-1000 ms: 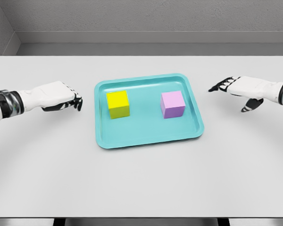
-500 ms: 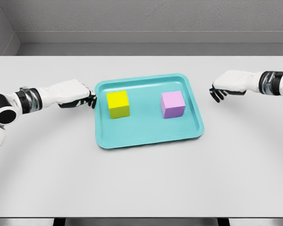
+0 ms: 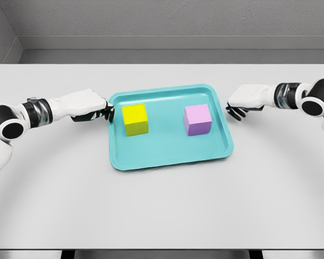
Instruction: Push two cubes
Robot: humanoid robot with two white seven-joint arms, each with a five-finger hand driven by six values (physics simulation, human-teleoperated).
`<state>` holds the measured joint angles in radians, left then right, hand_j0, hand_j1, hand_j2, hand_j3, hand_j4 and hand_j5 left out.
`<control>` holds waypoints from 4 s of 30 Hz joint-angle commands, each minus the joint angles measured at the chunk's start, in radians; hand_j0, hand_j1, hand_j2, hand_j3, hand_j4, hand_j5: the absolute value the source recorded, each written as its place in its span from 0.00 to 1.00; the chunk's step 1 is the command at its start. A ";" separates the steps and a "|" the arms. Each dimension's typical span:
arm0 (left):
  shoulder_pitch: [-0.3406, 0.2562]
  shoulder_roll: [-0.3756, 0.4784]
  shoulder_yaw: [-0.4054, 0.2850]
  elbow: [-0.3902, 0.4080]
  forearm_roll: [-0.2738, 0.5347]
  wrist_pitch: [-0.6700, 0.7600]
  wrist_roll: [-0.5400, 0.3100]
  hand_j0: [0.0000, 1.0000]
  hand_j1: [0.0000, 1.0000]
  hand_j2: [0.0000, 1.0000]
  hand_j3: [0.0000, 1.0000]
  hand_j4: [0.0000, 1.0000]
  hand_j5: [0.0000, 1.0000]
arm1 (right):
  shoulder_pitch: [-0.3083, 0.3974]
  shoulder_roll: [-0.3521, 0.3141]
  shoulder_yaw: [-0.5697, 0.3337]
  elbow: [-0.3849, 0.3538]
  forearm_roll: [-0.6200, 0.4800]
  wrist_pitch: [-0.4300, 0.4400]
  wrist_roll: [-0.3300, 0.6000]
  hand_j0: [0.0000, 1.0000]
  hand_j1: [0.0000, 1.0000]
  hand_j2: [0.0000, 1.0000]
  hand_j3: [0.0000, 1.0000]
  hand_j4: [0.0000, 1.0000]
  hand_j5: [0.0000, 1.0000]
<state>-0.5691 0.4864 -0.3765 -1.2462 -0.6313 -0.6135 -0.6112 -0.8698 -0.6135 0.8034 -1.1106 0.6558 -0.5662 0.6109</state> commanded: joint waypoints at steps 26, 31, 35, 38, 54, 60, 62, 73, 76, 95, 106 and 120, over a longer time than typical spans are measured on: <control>-0.014 -0.060 -0.007 -0.007 0.015 0.003 0.000 0.38 0.38 0.38 0.38 0.38 0.38 | -0.035 -0.012 0.114 -0.123 -0.005 -0.006 0.000 0.12 0.12 0.12 0.12 0.12 0.12; -0.015 -0.066 -0.007 -0.010 0.015 0.003 0.000 0.38 0.38 0.38 0.38 0.38 0.38 | -0.035 -0.011 0.128 -0.124 -0.005 -0.008 0.000 0.12 0.12 0.12 0.12 0.12 0.12; -0.012 -0.048 -0.004 -0.009 0.016 0.003 0.000 0.38 0.38 0.38 0.38 0.38 0.38 | -0.035 -0.011 0.137 -0.135 -0.005 -0.006 0.000 0.12 0.12 0.12 0.12 0.12 0.12; -0.014 -0.043 -0.002 -0.007 0.019 0.003 0.000 0.37 0.37 0.37 0.37 0.37 0.37 | -0.035 -0.011 0.142 -0.137 -0.005 -0.006 0.000 0.12 0.12 0.12 0.12 0.12 0.12; -0.051 -0.098 -0.004 0.054 0.012 0.003 0.000 0.36 0.36 0.36 0.36 0.36 0.36 | -0.037 0.001 0.142 -0.144 -0.005 -0.004 0.000 0.12 0.12 0.12 0.12 0.12 0.12; -0.051 -0.112 -0.004 0.054 0.012 0.003 0.000 0.36 0.36 0.36 0.36 0.36 0.36 | -0.035 0.011 0.142 -0.144 -0.005 -0.004 0.000 0.12 0.12 0.12 0.12 0.12 0.12; -0.051 -0.120 -0.005 0.053 0.012 0.003 0.000 0.36 0.36 0.36 0.36 0.36 0.36 | -0.035 0.015 0.142 -0.146 -0.005 -0.004 0.000 0.12 0.12 0.12 0.12 0.12 0.12; -0.038 -0.066 0.004 0.045 0.042 0.003 0.000 0.36 0.36 0.36 0.36 0.36 0.36 | -0.035 0.018 0.142 -0.138 -0.005 0.005 0.000 0.12 0.12 0.12 0.12 0.12 0.12; -0.038 -0.068 -0.002 0.048 0.039 0.003 0.000 0.35 0.35 0.35 0.35 0.35 0.35 | -0.035 0.024 0.142 -0.129 -0.005 0.022 0.000 0.12 0.12 0.12 0.12 0.12 0.12; -0.043 -0.141 -0.004 0.120 0.028 0.003 0.000 0.35 0.35 0.35 0.35 0.35 0.35 | -0.038 0.081 0.143 -0.095 -0.002 0.022 0.000 0.12 0.12 0.12 0.12 0.12 0.12; -0.048 -0.169 -0.005 0.120 0.027 0.003 0.000 0.35 0.35 0.35 0.35 0.35 0.35 | -0.038 0.087 0.142 -0.097 -0.002 0.020 0.000 0.12 0.12 0.12 0.12 0.12 0.12; -0.035 -0.103 0.002 0.070 0.116 0.003 0.000 0.35 0.35 0.35 0.35 0.35 0.35 | -0.054 0.075 0.140 -0.058 -0.004 0.020 0.000 0.12 0.12 0.12 0.12 0.12 0.12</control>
<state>-0.6013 0.3825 -0.3746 -1.1577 -0.5439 -0.6138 -0.6113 -0.9281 -0.5348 0.9449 -1.1757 0.6548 -0.5472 0.6110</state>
